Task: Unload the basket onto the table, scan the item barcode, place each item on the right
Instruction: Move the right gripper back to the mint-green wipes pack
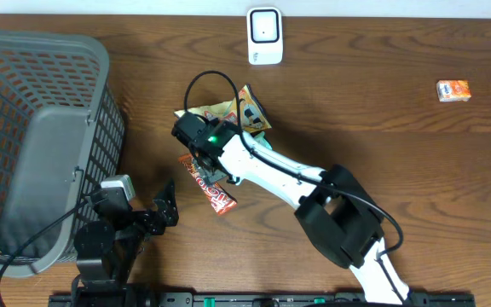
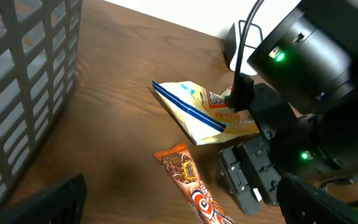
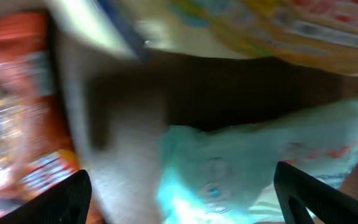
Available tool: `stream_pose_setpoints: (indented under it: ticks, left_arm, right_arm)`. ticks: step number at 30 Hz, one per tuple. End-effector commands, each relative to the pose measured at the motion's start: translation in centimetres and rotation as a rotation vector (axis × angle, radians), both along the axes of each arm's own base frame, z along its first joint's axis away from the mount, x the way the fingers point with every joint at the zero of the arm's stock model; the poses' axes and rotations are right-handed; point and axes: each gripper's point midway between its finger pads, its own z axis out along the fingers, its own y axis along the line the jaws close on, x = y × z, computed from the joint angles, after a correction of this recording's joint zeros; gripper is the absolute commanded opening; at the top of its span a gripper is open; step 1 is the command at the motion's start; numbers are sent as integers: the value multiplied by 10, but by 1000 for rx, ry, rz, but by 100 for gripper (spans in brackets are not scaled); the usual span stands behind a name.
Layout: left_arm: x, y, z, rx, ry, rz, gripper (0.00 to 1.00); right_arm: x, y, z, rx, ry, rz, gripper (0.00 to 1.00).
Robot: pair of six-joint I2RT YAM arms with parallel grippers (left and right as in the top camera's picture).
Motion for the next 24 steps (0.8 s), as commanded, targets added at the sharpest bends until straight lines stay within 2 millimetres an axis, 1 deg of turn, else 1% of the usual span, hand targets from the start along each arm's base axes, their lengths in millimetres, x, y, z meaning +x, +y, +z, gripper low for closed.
stream_pose_setpoints:
  ticks: [1, 6, 9, 12, 14, 16, 17, 18, 20, 22, 24]
  left_arm:
    - [0, 1, -1, 14, -1, 0, 98]
    - [0, 1, -1, 14, -2, 0, 98]
    - [0, 1, -1, 14, -2, 0, 98]
    - [0, 1, -1, 14, -2, 0, 98]
    - [0, 1, -1, 14, -2, 0, 98]
    - [0, 1, -1, 14, -2, 0, 98]
    - [0, 1, -1, 14, -2, 0, 98]
    - [0, 1, -1, 14, -2, 0, 98]
    - [0, 1, -1, 15, -2, 0, 98]
    - [0, 1, -1, 14, -2, 0, 98]
    - [0, 1, -1, 14, -2, 0, 98]
  right_arm:
    - [20, -20, 9, -74, -126, -96, 89]
    - [24, -23, 10, -92, -150, -101, 88]
    - [24, -23, 4, -100, -144, -99, 87]
    - [15, -33, -26, -174, -87, -103, 83]
    - [7, -42, -43, -225, -48, -117, 77]
    - [-1, -51, -56, -272, -14, -133, 68]
    - [-2, -53, -56, -279, -9, -132, 62]
    - [-3, -53, -56, -283, -7, -130, 53]
    - [-3, -52, -52, -282, -7, -129, 30]
    - [-6, -51, -51, -279, -1, -139, 17]
    - [-8, -48, -52, -266, 16, -137, 8]
